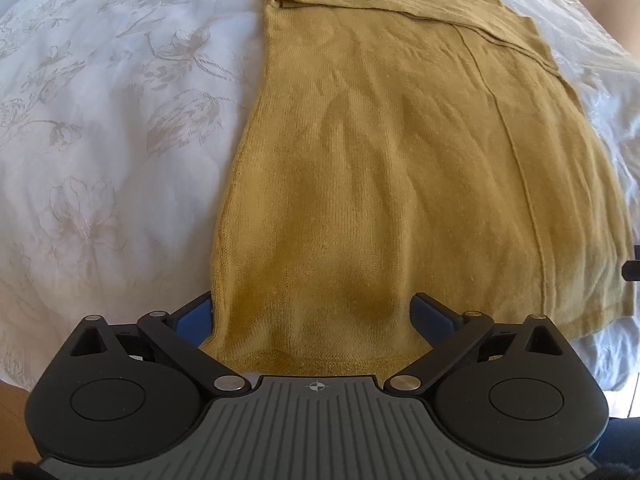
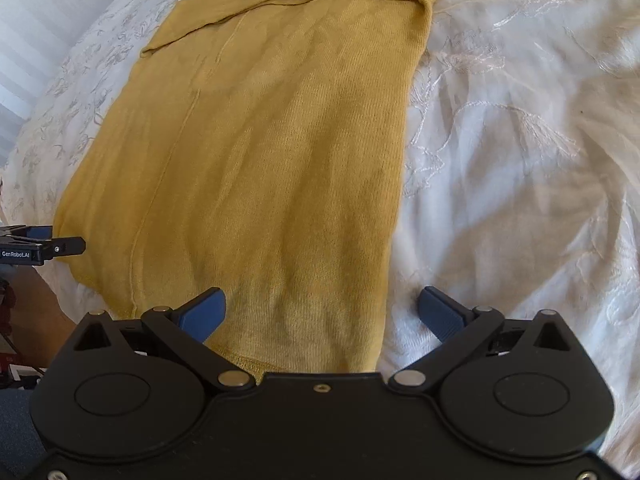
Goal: Fold small clothes
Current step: 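Move both grippers to the sweater hem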
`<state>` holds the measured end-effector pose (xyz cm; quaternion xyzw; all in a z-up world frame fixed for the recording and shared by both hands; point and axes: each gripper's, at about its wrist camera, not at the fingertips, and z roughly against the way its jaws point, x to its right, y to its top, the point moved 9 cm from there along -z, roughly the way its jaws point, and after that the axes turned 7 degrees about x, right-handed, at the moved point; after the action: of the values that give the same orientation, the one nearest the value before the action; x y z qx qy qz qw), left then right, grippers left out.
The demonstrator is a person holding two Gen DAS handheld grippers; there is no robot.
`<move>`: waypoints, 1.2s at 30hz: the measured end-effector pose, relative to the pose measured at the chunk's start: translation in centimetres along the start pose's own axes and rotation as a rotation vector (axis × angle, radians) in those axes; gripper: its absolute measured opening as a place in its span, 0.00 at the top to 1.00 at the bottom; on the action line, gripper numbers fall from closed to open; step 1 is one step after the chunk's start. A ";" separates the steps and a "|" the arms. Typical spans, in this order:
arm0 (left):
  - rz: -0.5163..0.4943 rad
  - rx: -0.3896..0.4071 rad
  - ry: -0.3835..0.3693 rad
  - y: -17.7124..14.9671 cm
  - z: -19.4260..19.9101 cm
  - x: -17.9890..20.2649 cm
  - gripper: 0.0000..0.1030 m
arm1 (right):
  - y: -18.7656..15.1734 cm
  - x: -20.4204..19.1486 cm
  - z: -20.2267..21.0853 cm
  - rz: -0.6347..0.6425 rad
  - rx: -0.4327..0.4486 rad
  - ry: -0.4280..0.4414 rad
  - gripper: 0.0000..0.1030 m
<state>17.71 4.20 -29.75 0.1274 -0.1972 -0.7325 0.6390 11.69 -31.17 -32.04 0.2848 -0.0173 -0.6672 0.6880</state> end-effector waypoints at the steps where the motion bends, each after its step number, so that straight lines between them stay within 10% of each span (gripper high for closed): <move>1: 0.001 0.014 -0.010 -0.1 0.2 -0.2 0.01 | -0.2 -0.1 0.1 -0.013 0.006 -0.008 0.01; 13: 0.008 0.099 -0.079 -0.9 1.3 -2.1 0.01 | -2.7 0.3 2.7 -0.184 0.096 -0.081 0.01; 36: -0.060 0.005 -0.091 -3.2 -2.4 -2.1 0.01 | -4.4 -0.3 0.5 -0.200 0.143 -0.104 0.01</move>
<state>16.22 6.28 -33.51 0.1016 -0.2240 -0.7558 0.6069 7.49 -30.86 -33.29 0.2984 -0.0721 -0.7435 0.5941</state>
